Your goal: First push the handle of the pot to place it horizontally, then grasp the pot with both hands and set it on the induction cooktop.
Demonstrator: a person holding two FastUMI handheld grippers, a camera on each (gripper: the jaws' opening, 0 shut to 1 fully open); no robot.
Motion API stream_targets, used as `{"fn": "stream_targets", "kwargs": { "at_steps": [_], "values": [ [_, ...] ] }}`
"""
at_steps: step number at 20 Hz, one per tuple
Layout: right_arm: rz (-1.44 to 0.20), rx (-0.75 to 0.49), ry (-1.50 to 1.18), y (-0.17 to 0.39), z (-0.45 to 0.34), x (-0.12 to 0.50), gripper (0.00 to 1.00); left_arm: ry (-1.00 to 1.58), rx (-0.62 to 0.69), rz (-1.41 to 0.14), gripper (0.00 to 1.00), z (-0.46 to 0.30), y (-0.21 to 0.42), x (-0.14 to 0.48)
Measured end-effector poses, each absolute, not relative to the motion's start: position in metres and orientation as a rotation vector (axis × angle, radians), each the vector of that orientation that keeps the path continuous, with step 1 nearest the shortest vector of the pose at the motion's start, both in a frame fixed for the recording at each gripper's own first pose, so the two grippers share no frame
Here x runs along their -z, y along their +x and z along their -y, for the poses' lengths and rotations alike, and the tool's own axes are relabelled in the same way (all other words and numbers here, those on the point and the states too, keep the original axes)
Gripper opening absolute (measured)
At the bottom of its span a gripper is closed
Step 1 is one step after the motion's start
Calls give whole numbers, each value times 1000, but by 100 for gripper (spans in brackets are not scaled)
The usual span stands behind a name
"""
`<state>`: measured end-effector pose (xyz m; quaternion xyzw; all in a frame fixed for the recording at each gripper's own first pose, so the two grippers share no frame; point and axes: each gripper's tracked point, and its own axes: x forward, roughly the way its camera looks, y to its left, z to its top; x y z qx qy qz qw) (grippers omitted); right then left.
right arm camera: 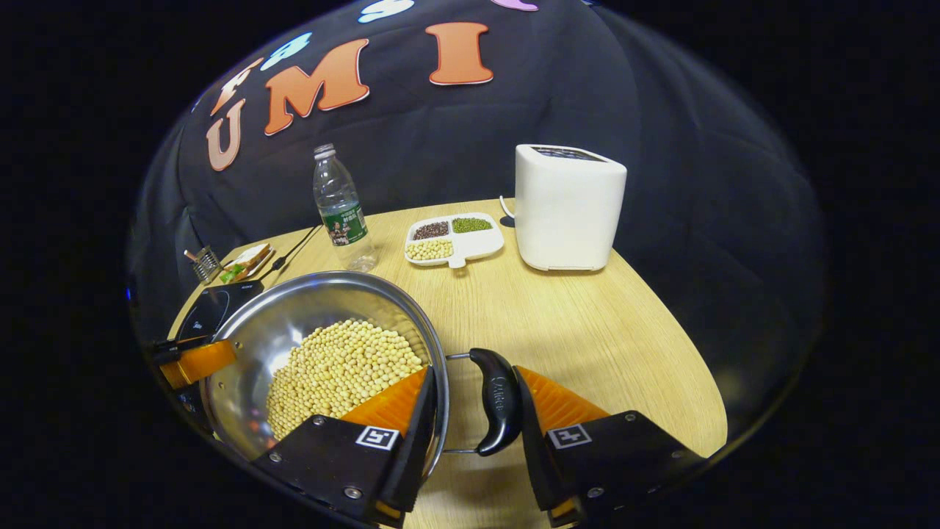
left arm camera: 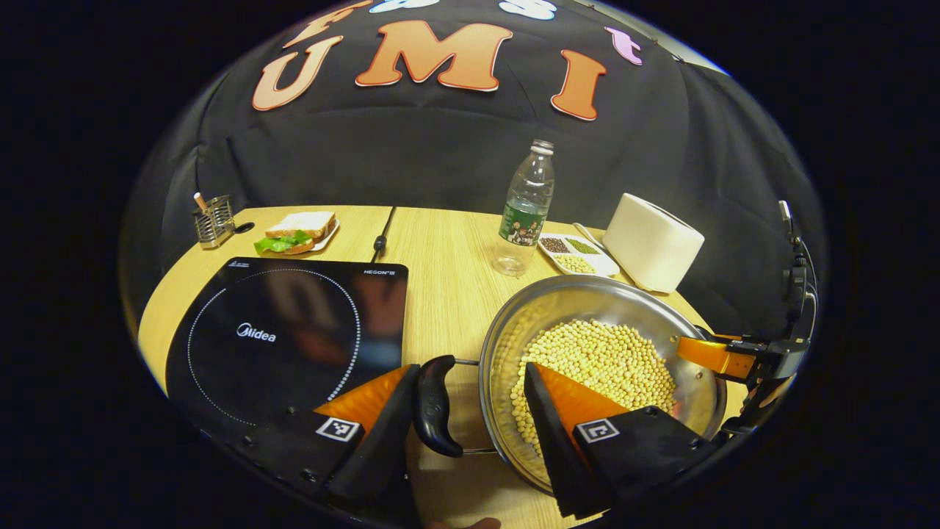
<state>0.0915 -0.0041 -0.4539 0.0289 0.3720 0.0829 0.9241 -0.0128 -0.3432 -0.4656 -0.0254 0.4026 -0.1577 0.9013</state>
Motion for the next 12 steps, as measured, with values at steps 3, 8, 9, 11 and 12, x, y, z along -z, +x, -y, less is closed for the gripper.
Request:
{"fn": "stream_targets", "kwargs": {
  "at_steps": [3, 8, 9, 11, 12],
  "values": [
    [-763, -157, 64, 92, 9, 454, 59, -31, 284, -860, 86, 339, -9, 475],
    [-773, -131, 82, 91, 9, 453, 59, -8, 295, -866, 58, 343, -11, 472],
    [-782, -127, 90, 89, 9, 453, 58, -7, 295, -867, 57, 343, -11, 472],
    [-799, -128, 95, 84, 8, 452, 57, -2, 296, -865, 55, 342, -9, 468],
    [-803, -124, 102, 84, 7, 451, 52, -2, 298, -869, 57, 341, -9, 467]
  ]
}}
